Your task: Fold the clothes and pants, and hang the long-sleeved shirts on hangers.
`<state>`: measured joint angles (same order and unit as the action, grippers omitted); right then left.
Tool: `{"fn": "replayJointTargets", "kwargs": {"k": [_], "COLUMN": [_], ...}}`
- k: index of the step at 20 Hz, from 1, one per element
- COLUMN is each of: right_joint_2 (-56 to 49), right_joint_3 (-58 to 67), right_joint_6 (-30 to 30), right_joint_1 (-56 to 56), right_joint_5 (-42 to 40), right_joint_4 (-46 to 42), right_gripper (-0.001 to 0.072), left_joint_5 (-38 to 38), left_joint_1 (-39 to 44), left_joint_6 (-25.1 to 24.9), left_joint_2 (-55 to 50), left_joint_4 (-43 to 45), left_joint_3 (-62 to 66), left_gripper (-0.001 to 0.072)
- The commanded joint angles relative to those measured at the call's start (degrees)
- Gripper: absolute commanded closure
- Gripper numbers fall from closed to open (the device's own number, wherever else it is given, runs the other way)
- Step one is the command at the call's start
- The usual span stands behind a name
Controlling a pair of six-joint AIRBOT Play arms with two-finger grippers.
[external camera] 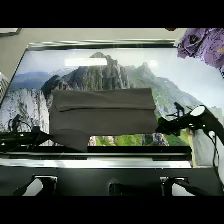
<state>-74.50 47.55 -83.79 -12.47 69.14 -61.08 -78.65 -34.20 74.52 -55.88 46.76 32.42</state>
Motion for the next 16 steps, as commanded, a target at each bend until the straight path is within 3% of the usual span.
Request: {"fn": "replayJointTargets", "kwargs": {"k": [1, 5, 8, 16], "right_joint_2": [9.2, 17.0, 17.4, 3.7], "right_joint_3": [0.0, 0.1, 0.5, 11.9], "right_joint_6": [-7.3, -10.3, -8.8, -2.3], "right_joint_1": [0.2, 0.3, 0.3, 0.3], "right_joint_5": [7.3, 12.0, 10.6, -0.7], "right_joint_4": [-4.8, -4.4, -2.5, 2.3], "right_gripper": [0.068, 0.068, 0.068, 0.0679], "left_joint_5": [-5.7, -9.1, -7.8, 4.7], "left_joint_1": [0.0, 0.0, 0.0, 8.9], "left_joint_6": [11.6, 17.1, 17.1, 13.7], "left_joint_2": [10.3, 20.7, 19.7, -6.8], "left_joint_4": [2.8, 5.3, 3.3, 2.3], "left_joint_3": [1.0, 1.1, 2.0, 18.6], "left_gripper": [0.0693, 0.0694, 0.0695, 0.0695]}}
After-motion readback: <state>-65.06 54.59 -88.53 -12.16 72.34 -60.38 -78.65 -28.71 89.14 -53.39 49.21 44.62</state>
